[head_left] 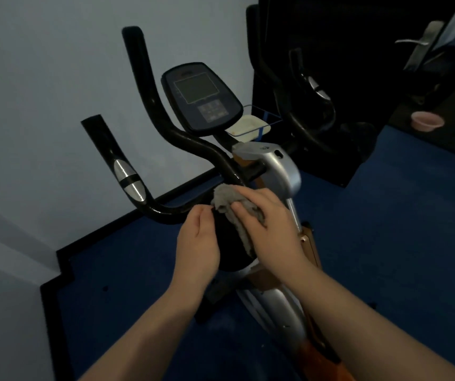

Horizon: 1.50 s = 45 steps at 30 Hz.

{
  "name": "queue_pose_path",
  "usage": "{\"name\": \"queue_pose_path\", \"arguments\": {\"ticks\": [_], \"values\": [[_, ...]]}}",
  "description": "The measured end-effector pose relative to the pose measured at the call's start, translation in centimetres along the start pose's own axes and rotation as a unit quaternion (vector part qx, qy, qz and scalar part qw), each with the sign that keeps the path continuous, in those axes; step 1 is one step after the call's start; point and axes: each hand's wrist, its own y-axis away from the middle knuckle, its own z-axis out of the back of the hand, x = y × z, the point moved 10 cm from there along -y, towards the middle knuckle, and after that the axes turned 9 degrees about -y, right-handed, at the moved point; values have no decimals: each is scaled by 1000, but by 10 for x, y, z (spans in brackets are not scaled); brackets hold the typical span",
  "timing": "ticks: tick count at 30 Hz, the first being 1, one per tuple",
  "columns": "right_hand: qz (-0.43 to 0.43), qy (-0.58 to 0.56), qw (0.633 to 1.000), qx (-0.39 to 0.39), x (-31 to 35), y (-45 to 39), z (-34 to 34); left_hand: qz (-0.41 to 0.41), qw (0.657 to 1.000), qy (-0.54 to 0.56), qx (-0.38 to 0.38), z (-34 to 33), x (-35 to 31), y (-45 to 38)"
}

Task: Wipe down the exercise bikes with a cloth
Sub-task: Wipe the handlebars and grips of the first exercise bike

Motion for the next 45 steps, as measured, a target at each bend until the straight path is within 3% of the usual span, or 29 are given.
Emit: {"name": "queue_pose_path", "arguments": {"ticks": [5, 9, 13, 16, 18, 22, 27, 34, 38, 41, 45], "values": [[-4, -64, 982, -177, -9, 49, 14, -13, 999, -35, 28, -2, 2, -3], [-19, -73, 982, -170, -5, 31, 20, -59, 992, -107, 40, -1, -11, 0], [-10, -111, 971, -212, 4, -19, 54, -148, 958, -246, 19, 3, -38, 4], [-26, -24, 996, -84, -2, -46, 37, -132, 945, -297, 35, 2, -46, -5], [-53, -24, 998, -20, -20, -37, 23, -96, 947, -303, 41, 3, -45, -13], [-49, -39, 997, -33, -38, -16, 37, -68, 951, -303, 2, -2, -46, -11], [11, 18, 997, 73, -16, -74, 10, -45, 949, -302, -71, 6, -41, -8], [42, -24, 997, 65, -27, -36, 20, -16, 952, -279, -122, 16, -35, -1], [60, 24, 991, 117, -18, -67, 8, -12, 952, -277, -132, 17, -35, 1], [55, 36, 994, 86, -6, -99, -3, -8, 951, -274, -141, 19, -35, 4], [69, 25, 996, 59, -16, -67, 7, 1, 951, -269, -152, 20, -34, 6]]}}
